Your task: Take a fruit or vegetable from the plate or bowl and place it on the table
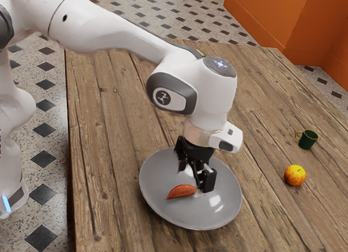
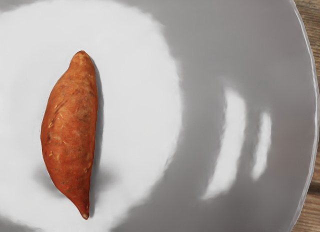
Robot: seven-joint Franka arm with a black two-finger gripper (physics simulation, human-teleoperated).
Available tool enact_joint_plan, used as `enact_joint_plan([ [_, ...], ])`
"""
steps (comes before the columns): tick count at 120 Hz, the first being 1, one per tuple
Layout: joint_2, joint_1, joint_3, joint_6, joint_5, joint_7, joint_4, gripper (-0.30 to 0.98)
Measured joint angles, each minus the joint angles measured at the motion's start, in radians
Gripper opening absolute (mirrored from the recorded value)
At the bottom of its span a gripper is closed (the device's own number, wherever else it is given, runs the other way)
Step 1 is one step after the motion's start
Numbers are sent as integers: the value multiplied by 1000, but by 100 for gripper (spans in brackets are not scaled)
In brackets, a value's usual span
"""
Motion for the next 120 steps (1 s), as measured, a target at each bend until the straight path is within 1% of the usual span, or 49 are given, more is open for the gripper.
enact_joint_plan([
  [5,-9,76,2,16,3,0,-7,68],
  [10,-14,182,2,29,5,-1,-13,68],
  [14,-35,267,-7,40,6,-4,-48,69],
  [18,-79,337,-42,57,14,-7,-110,69],
  [21,-117,369,-96,70,26,-11,-156,69],
  [29,-176,364,-202,97,50,-27,-216,68],
  [37,-198,371,-241,118,67,-42,-233,68],
  [49,-199,391,-258,138,80,-59,-250,68],
  [60,-182,398,-274,149,77,-39,-254,69],
  [79,-157,413,-315,169,42,-9,-267,69],
  [95,-114,413,-321,196,16,10,-269,69],
  [120,-80,407,-325,229,-6,28,-270,69],
])
